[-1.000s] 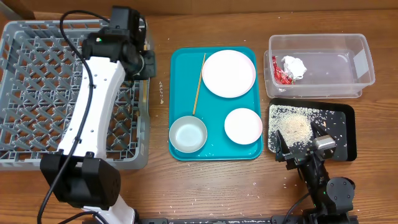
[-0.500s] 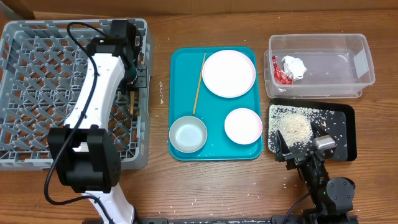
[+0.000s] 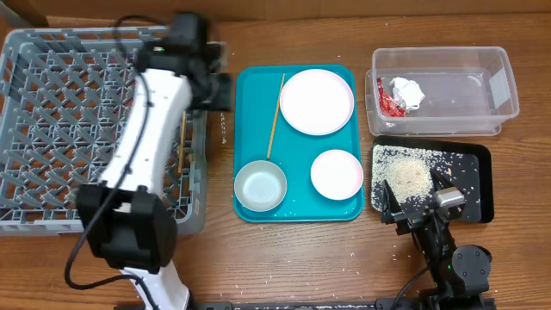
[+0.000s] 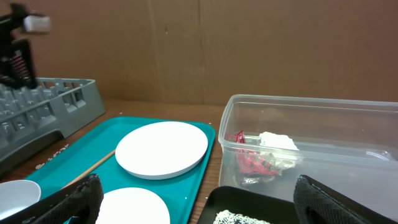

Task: Sort waste into correct bins and load items into the dishwasher

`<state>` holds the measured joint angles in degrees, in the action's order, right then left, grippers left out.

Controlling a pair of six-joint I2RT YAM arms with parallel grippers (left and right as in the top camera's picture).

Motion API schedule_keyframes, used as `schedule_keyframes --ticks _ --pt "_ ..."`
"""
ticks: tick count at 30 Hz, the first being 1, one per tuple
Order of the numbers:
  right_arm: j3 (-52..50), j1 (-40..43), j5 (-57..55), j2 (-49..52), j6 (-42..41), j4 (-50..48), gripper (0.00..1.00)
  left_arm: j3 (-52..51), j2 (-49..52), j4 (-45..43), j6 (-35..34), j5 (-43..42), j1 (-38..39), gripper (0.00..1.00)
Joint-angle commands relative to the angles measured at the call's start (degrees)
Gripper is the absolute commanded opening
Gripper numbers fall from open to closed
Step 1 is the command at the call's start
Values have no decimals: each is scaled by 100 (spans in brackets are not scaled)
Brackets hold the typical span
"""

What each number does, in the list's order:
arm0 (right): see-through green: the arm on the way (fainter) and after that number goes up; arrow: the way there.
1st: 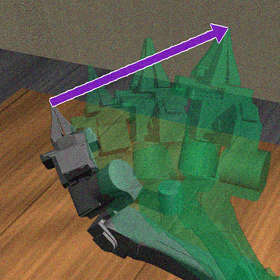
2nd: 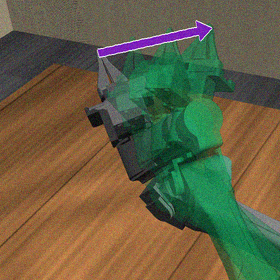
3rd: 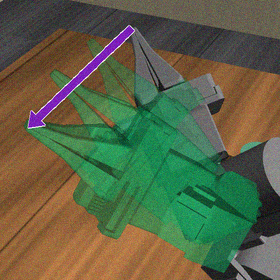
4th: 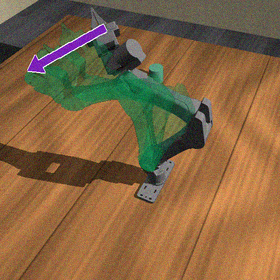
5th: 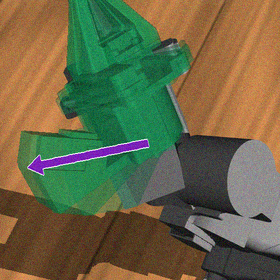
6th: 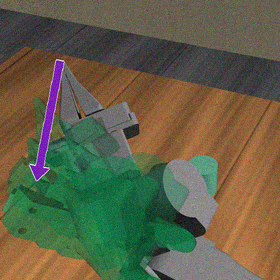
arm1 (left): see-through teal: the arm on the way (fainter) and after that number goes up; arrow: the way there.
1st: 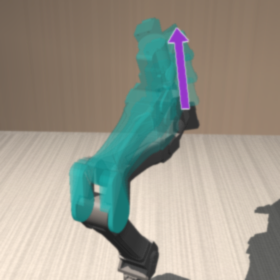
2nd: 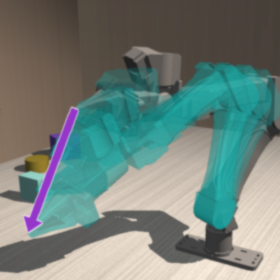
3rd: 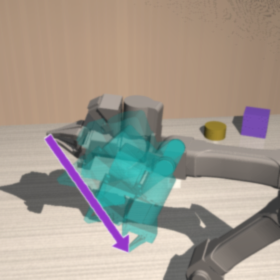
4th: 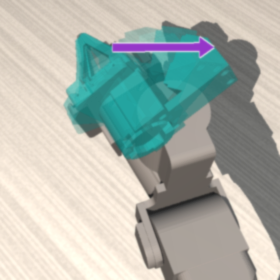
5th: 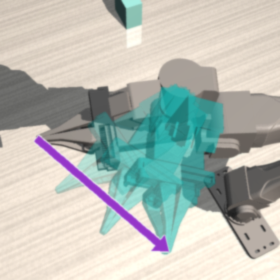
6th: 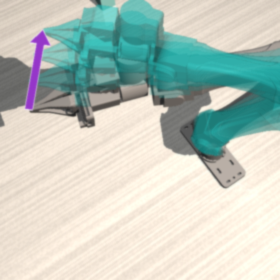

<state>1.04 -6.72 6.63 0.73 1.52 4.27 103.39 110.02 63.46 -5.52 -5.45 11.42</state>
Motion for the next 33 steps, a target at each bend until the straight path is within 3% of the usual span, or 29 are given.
schedule_keyframes --ticks 1,6,12,16,17,25,33 --pt "-59 37 -17 -57 22 -33 100 -122 146 -260 -87 120 592 51" --pt "-59 37 -17 -57 22 -31 99 -221 1058 -664 -96 522 1078 40" --pt "-59 37 -17 -57 22 -33 100 -221 1961 -826 -136 225 1147 34" --pt "-59 37 -17 -57 22 -31 99 -221 2190 -883 -229 96 1147 16" --pt "-59 37 -17 -57 22 -33 100 -221 2186 -872 -247 98 1139 4" --pt "-59 37 -17 -57 22 -31 100 184 1130 -61 -577 186 579 4" --pt "-59 37 -17 -57 22 -33 100 212 -214 852 -31 411 -645 4"
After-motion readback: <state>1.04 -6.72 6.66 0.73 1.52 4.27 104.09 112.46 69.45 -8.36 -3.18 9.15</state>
